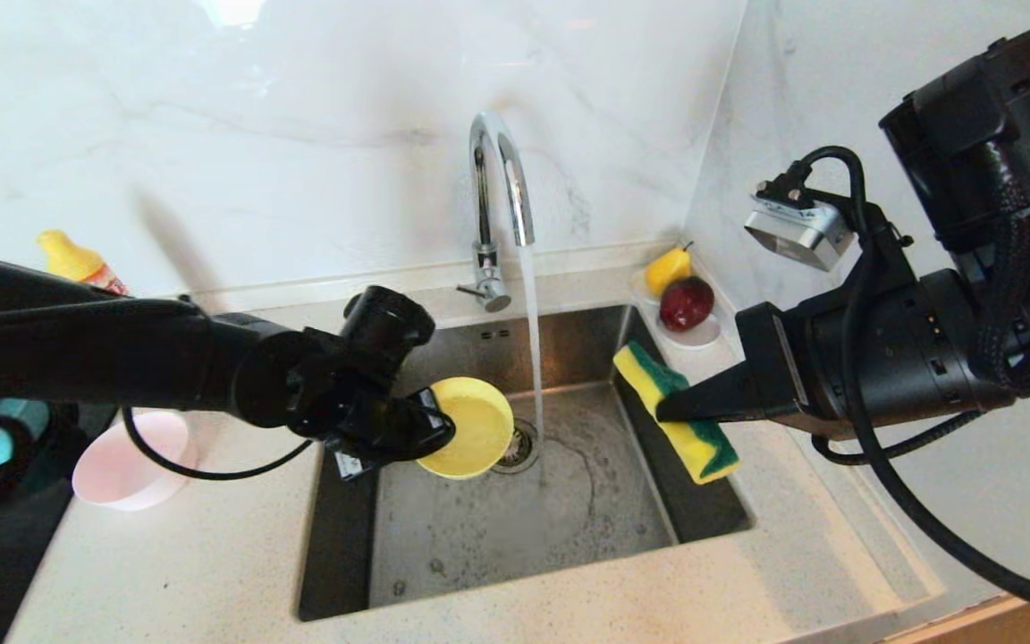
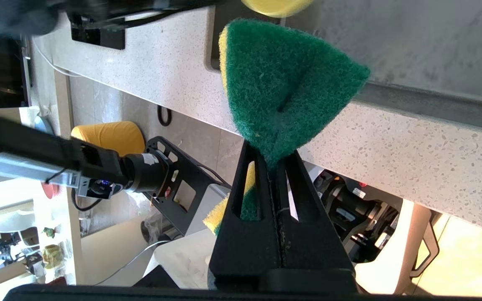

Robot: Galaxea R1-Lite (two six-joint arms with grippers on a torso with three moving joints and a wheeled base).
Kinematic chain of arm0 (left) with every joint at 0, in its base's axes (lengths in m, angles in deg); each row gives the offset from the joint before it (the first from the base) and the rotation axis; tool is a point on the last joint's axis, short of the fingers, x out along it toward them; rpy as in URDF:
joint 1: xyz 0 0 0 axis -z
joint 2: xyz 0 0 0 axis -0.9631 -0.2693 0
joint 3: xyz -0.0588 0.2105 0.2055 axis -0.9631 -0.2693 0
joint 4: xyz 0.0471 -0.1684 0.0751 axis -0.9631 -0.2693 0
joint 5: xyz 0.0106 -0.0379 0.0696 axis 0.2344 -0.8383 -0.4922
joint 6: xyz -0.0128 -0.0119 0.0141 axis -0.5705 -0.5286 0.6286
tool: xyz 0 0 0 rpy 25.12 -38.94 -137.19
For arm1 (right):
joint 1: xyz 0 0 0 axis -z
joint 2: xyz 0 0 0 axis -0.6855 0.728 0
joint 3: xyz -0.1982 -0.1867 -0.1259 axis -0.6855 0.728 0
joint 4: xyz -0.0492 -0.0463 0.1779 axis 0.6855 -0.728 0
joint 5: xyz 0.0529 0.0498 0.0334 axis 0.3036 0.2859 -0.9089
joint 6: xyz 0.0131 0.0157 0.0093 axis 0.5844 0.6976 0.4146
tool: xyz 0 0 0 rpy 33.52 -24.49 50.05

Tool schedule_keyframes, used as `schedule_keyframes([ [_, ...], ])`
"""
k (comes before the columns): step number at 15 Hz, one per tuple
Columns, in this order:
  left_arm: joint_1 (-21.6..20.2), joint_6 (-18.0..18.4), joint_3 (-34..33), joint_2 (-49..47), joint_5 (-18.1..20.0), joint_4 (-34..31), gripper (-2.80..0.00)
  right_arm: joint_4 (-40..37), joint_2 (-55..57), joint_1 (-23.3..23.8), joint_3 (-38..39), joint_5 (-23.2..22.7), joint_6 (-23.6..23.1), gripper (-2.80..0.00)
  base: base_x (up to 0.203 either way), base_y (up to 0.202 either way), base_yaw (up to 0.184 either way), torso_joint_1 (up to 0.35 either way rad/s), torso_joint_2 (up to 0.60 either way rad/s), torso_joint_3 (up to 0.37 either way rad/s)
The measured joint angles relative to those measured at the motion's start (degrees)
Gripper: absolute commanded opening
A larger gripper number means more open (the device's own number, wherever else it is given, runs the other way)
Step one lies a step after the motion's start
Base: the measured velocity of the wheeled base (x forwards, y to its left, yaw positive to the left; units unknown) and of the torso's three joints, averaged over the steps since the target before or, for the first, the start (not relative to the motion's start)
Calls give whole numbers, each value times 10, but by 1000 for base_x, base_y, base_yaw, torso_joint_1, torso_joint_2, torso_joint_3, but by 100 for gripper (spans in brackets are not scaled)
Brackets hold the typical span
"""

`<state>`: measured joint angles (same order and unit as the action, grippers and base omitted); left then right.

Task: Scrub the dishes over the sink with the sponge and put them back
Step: Rinse the bowl

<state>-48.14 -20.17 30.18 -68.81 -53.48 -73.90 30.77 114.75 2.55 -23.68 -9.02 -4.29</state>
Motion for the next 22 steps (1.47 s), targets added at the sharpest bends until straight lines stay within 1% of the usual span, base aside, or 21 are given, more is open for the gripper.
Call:
schedule_keyframes([
  [1, -8, 16, -29, 30, -16, 28, -280, 0, 0, 1, 0, 0, 0, -280, 0, 0, 0, 0, 0, 0],
  [3, -20, 63, -86, 80, -52, 115, -280, -2, -2, 2, 1, 0, 1, -280, 0, 0, 0, 0, 0, 0],
  [5, -26, 124, -145, 118, -90, 215, -280, -4, -5, 2, 2, 0, 2, -280, 0, 0, 0, 0, 0, 0],
  [7, -29, 184, -192, 143, -120, 320, -280, -4, -7, 2, 4, 1, 1, -280, 0, 0, 0, 0, 0, 0],
  [9, -34, 243, -219, 159, -139, 424, -280, -5, -7, 2, 4, 1, 1, -280, 0, 0, 0, 0, 0, 0],
  [12, -42, 324, -232, 176, -147, 562, -280, -4, -9, 2, 10, 0, 2, -280, 0, 0, 0, 0, 0, 0],
  [14, -44, 373, -233, 185, -146, 623, -280, -3, -8, 2, 12, 0, 2, -280, 0, 0, 0, 0, 0, 0],
  [15, -44, 390, -234, 189, -146, 651, -280, -3, -7, 2, 13, 0, 2, -280, 0, 0, 0, 0, 0, 0],
  [19, -44, 434, -255, 208, -134, 755, -280, -5, -4, 2, 15, 0, 2, -280, 0, 0, 0, 0, 0, 0],
  [22, -44, 457, -273, 215, -104, 825, -280, -7, -3, 6, 20, 0, 1, -280, 0, 0, 0, 0, 0, 0],
])
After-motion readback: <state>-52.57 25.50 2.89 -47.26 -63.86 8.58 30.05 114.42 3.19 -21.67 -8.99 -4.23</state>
